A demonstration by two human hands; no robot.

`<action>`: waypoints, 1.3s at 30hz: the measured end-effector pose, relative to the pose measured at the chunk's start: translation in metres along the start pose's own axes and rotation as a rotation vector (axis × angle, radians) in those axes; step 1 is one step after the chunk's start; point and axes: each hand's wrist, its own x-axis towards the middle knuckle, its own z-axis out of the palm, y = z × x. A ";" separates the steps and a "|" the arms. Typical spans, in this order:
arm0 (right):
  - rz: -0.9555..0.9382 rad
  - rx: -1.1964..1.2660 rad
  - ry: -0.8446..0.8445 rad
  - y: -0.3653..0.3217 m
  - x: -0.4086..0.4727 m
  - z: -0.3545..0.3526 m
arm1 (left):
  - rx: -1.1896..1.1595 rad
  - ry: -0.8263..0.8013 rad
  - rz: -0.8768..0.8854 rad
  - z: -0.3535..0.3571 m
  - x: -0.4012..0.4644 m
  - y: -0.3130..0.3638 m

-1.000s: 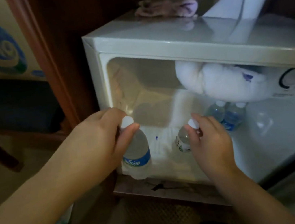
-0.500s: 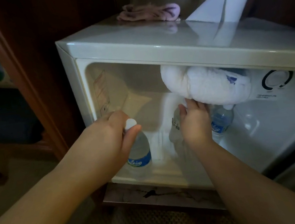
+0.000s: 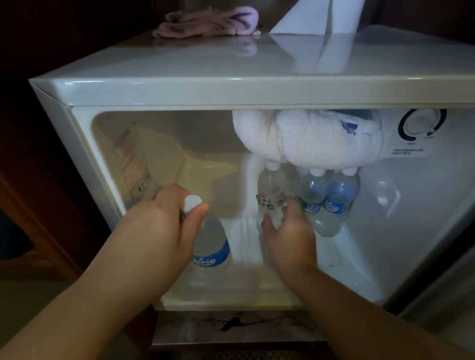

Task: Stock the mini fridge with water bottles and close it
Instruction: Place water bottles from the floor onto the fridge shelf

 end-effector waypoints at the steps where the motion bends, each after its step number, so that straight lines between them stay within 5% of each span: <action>1: 0.110 -0.023 -0.047 0.004 -0.003 0.004 | -0.002 0.001 -0.005 0.002 0.000 0.000; 7: 0.372 -0.082 -0.115 0.010 0.004 0.023 | -0.013 -0.009 -0.008 0.006 0.001 0.003; 23: 0.314 -0.259 -0.072 0.017 0.013 0.030 | -0.026 0.015 0.016 0.013 -0.004 0.000; 30: 0.335 0.039 0.041 0.021 0.012 0.029 | -0.028 -0.020 0.005 0.021 0.008 0.001; 35: 0.162 -0.052 -0.054 0.032 -0.003 0.015 | -0.010 -0.010 -0.011 0.037 0.032 0.001; 39: -0.241 -0.498 -0.306 0.066 -0.034 0.004 | 0.012 -0.029 -0.022 0.058 0.055 0.000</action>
